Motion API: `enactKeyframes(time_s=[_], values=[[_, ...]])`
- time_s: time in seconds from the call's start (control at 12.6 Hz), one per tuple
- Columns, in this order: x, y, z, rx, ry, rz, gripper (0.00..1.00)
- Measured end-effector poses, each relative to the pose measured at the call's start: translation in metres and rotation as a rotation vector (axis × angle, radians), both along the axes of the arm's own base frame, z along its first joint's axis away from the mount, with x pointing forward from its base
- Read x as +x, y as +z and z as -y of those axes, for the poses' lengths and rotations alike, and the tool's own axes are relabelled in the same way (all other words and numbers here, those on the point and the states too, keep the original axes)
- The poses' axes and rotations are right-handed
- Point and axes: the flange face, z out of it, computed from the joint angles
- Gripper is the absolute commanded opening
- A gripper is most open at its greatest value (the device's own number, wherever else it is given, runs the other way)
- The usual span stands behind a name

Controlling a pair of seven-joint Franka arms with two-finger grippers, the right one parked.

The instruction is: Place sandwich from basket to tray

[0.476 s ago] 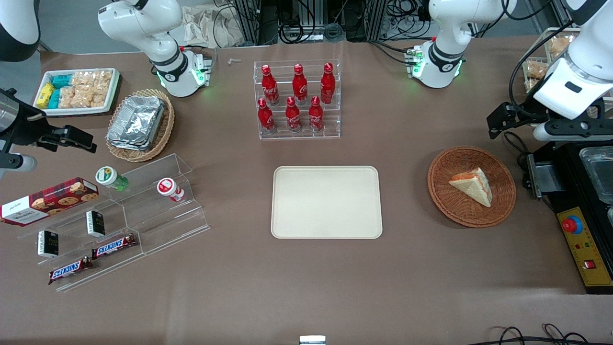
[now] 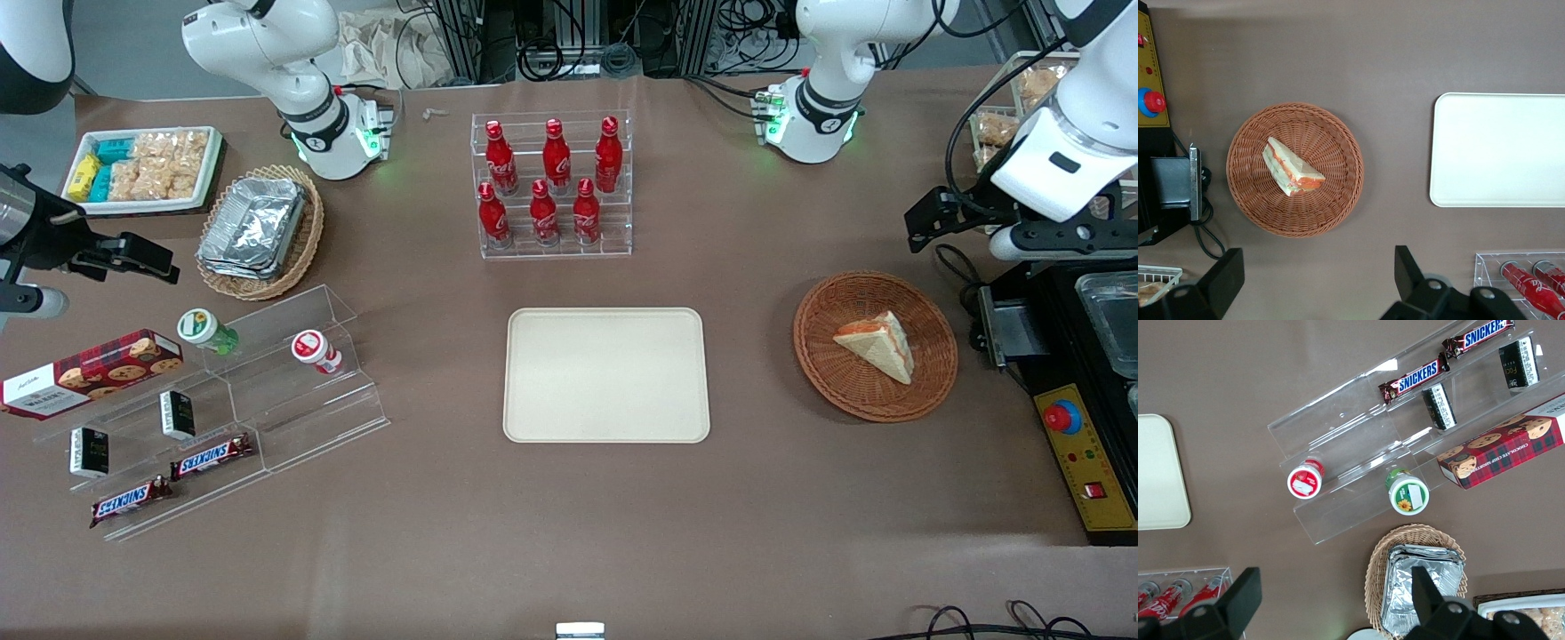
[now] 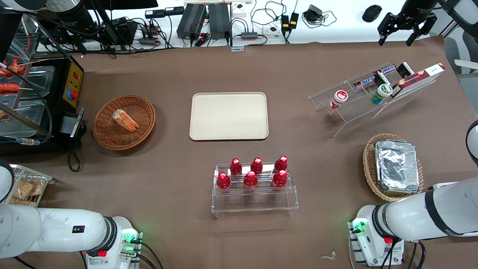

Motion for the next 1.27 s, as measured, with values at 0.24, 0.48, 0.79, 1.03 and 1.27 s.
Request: enactKeyframes(time_s=[0.24,0.48,0.79,1.03,1.27], values=[[0.0,-0.006,-0.014,0.001,0.028,-0.035,1.0],[-0.001,-0.016,-0.07,-0.026,0.132,-0.111,1.0],[-0.003,-0.038,-0.082,-0.014,0.342,-0.151,1.0],[0.0,-0.054,-0.083,0.002,0.515,-0.125,1.0],[0.004,-0.132,-0.087,0.026,0.666,-0.056,1.0]])
